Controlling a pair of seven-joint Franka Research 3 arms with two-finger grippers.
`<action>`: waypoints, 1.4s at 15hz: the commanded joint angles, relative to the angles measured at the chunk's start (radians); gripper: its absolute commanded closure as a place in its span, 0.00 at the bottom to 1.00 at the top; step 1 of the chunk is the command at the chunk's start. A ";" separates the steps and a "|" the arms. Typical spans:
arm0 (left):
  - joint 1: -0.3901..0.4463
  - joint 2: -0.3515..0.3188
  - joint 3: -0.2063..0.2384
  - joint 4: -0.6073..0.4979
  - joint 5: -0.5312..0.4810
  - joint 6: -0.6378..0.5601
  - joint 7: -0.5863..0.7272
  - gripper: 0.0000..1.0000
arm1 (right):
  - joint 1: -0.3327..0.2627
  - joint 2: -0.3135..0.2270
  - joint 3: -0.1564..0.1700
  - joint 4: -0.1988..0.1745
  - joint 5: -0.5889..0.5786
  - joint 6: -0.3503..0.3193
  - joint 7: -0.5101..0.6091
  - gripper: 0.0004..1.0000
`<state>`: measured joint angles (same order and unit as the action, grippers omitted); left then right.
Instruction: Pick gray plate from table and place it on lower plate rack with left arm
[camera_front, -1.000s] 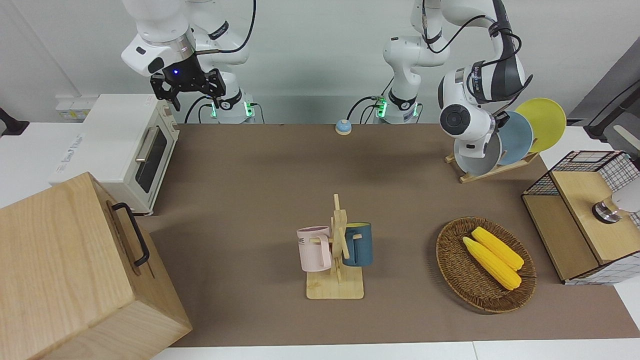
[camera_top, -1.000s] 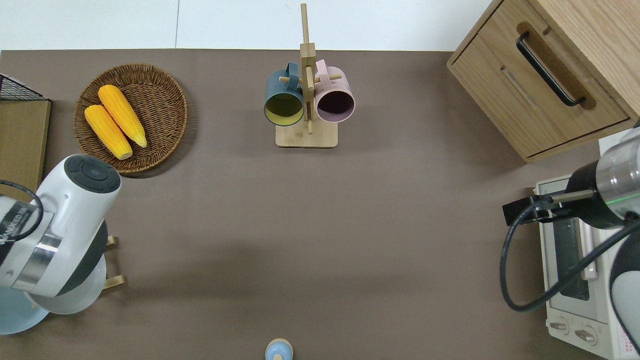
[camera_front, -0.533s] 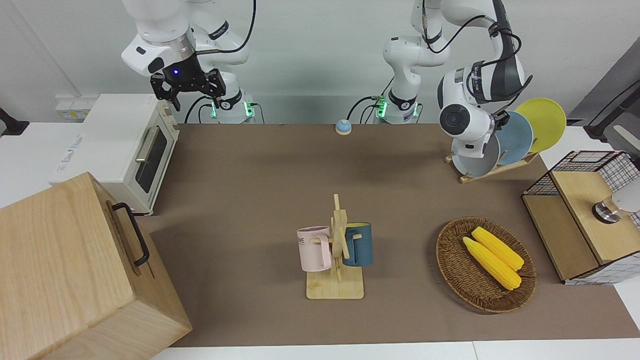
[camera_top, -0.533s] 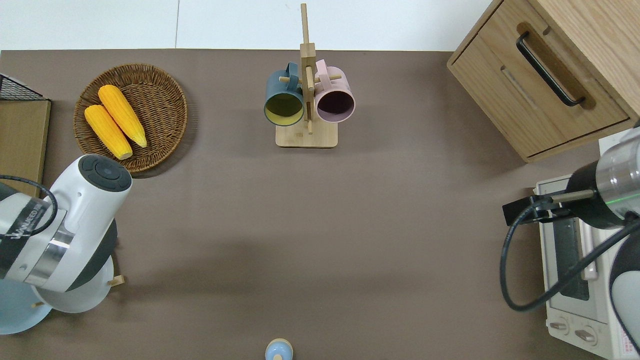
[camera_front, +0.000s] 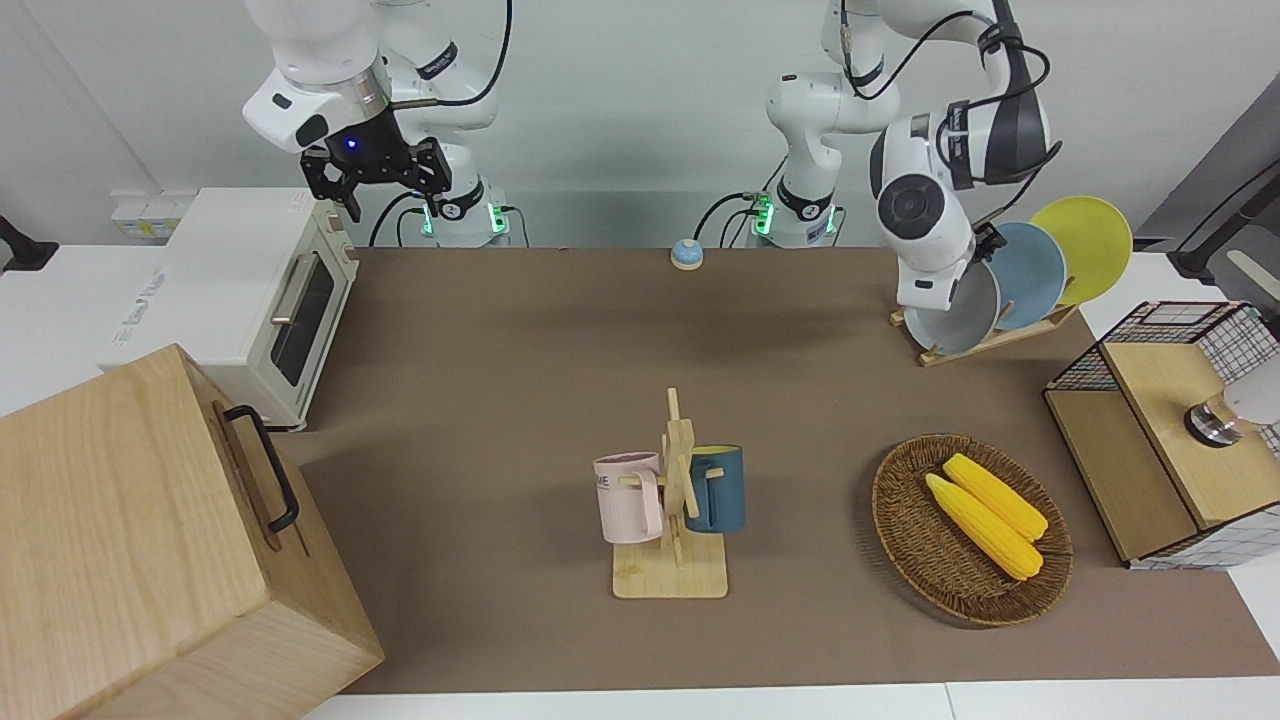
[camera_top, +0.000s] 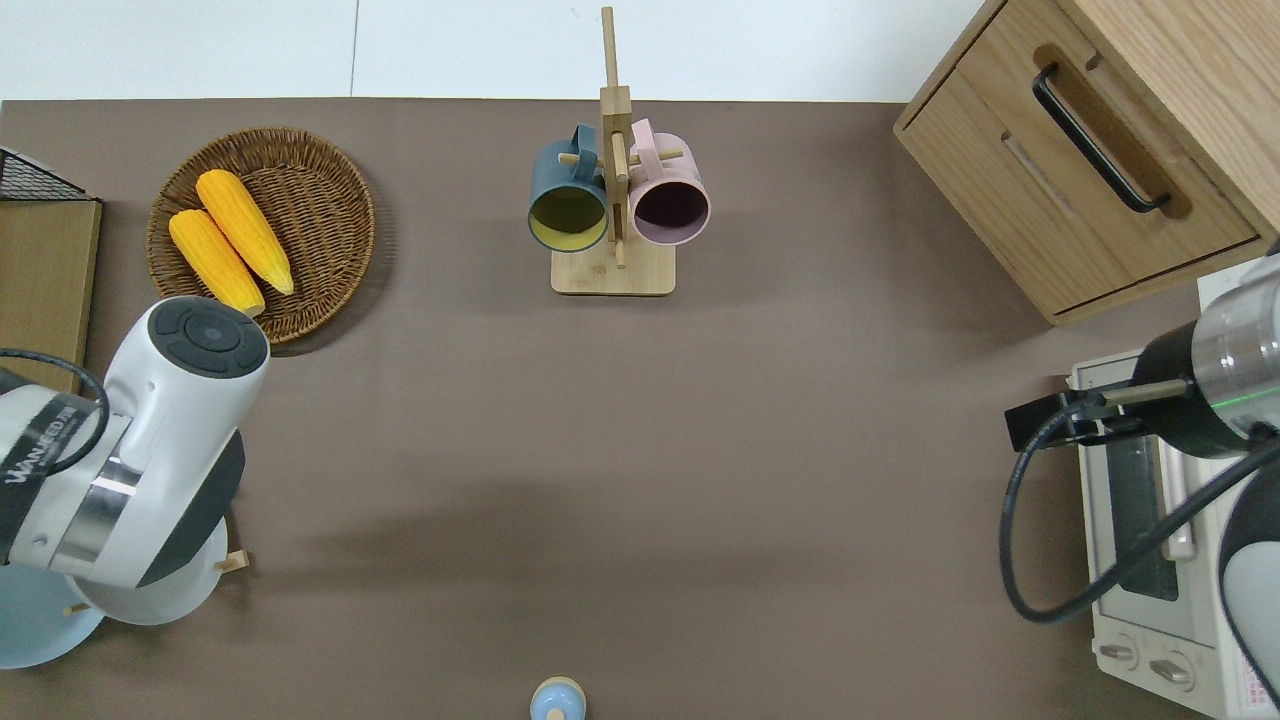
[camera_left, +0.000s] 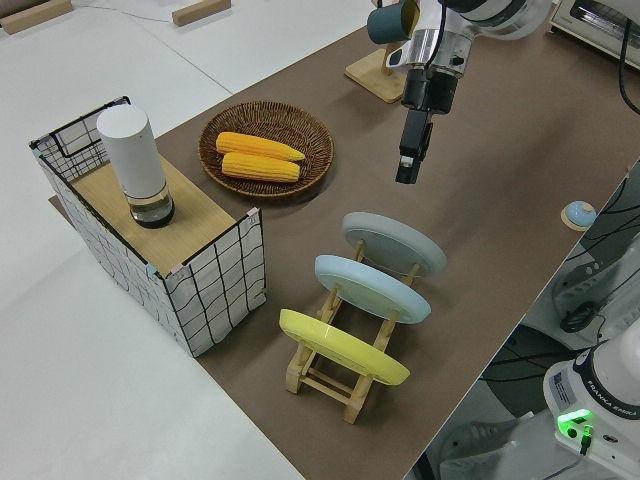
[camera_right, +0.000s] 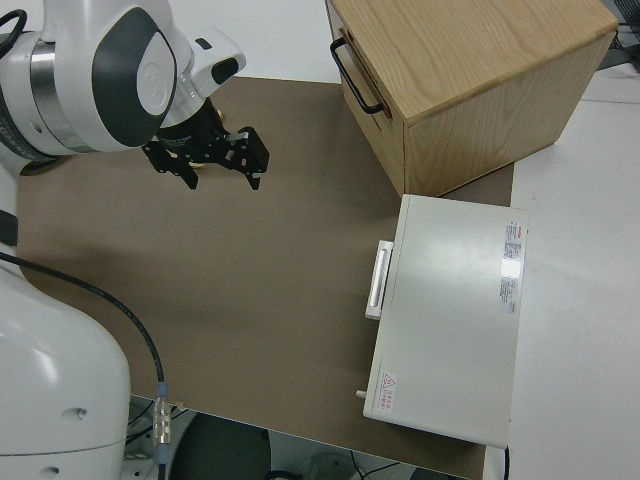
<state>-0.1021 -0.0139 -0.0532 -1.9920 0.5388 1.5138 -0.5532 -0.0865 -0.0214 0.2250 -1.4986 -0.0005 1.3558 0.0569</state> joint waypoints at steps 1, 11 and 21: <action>-0.002 -0.057 0.012 0.103 -0.244 0.040 0.022 0.01 | -0.015 -0.005 0.007 0.006 0.004 -0.015 -0.003 0.01; 0.005 -0.178 0.039 0.203 -0.456 0.045 0.360 0.01 | -0.015 -0.005 0.007 0.006 0.004 -0.015 -0.003 0.01; -0.005 -0.221 0.059 0.197 -0.497 0.022 0.409 0.01 | -0.013 -0.005 0.007 0.006 0.004 -0.015 -0.003 0.01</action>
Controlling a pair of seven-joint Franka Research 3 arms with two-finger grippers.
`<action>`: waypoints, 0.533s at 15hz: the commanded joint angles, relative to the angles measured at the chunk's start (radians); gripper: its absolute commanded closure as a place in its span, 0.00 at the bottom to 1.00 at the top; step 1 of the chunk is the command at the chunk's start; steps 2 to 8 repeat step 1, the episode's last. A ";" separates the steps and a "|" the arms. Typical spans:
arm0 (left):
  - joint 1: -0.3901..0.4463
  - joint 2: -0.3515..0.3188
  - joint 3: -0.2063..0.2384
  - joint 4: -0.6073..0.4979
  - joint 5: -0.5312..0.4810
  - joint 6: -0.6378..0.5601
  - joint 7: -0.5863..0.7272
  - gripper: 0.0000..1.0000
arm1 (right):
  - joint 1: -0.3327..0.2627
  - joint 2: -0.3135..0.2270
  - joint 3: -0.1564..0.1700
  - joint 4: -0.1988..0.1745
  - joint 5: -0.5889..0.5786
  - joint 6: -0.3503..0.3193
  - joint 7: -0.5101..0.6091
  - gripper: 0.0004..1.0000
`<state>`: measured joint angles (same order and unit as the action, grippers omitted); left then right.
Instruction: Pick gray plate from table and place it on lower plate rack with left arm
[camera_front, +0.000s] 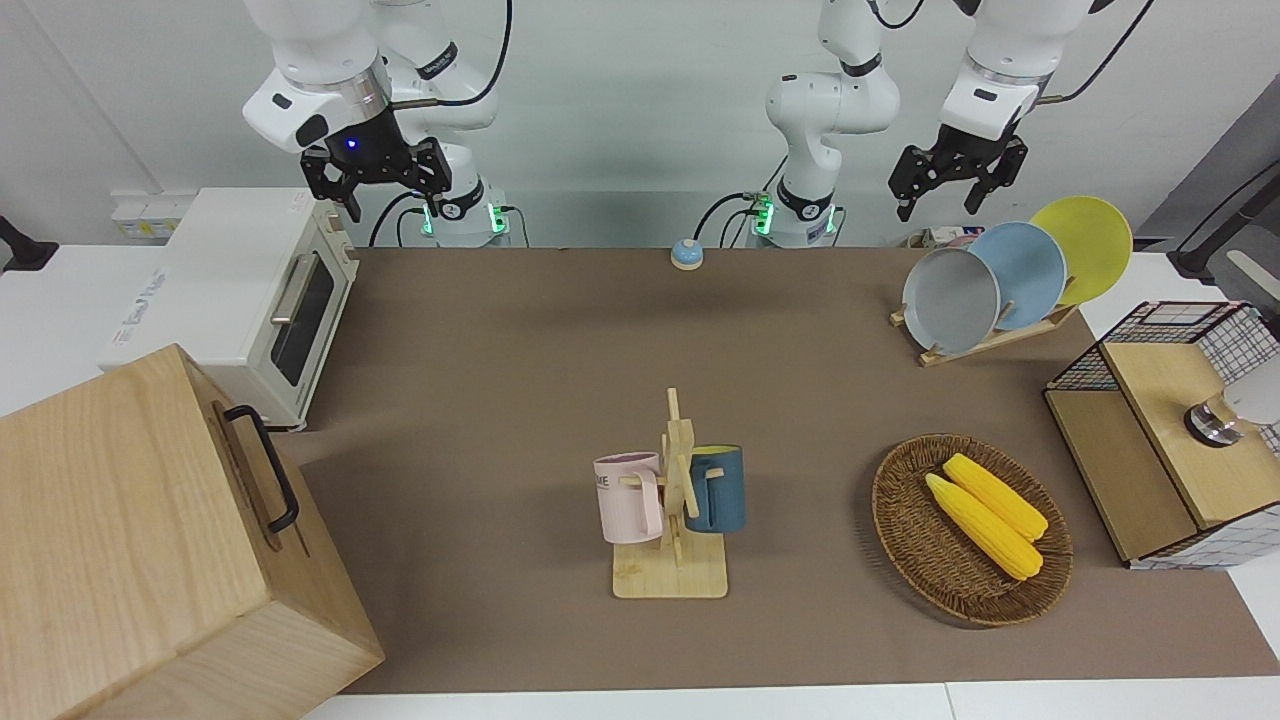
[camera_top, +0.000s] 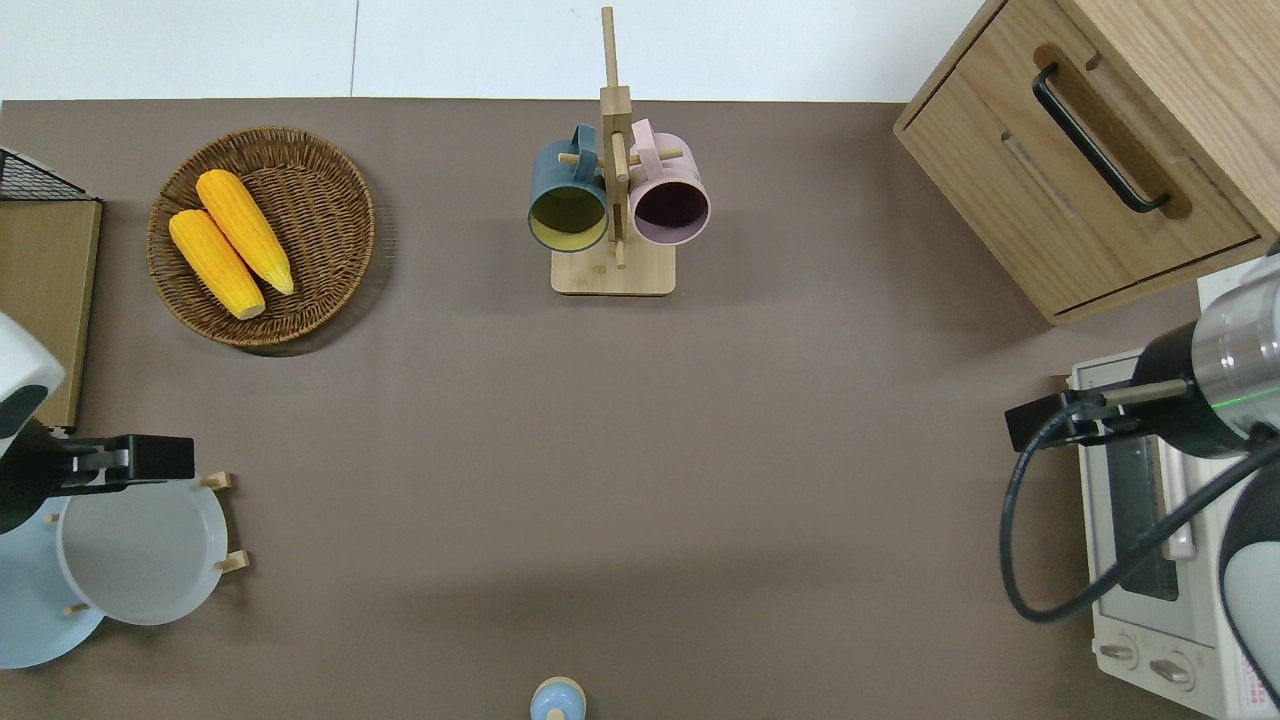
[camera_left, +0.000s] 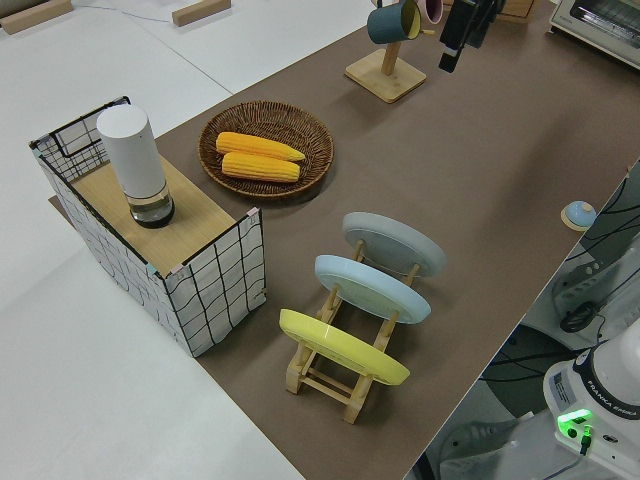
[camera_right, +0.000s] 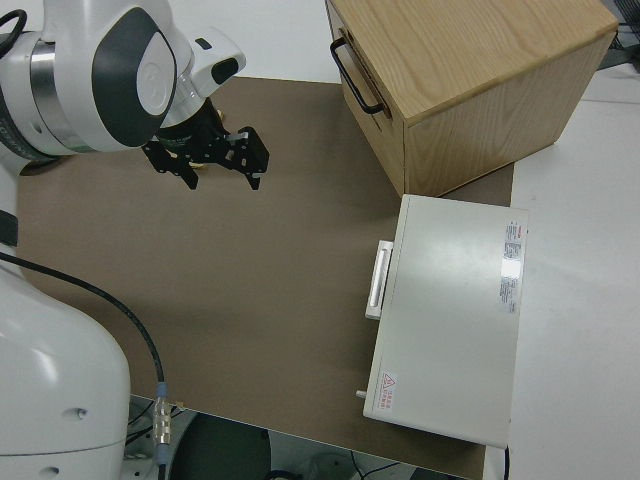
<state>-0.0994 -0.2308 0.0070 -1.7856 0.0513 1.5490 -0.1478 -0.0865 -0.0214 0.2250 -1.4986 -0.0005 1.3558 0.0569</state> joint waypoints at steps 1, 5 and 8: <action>-0.006 -0.002 -0.001 -0.011 -0.010 -0.014 0.001 0.00 | -0.015 -0.005 0.007 0.006 0.004 -0.015 -0.003 0.01; -0.006 -0.002 -0.001 -0.011 -0.010 -0.014 0.001 0.00 | -0.015 -0.005 0.007 0.006 0.004 -0.015 -0.003 0.01; -0.006 -0.002 -0.001 -0.011 -0.010 -0.014 0.001 0.00 | -0.015 -0.005 0.007 0.006 0.004 -0.015 -0.003 0.01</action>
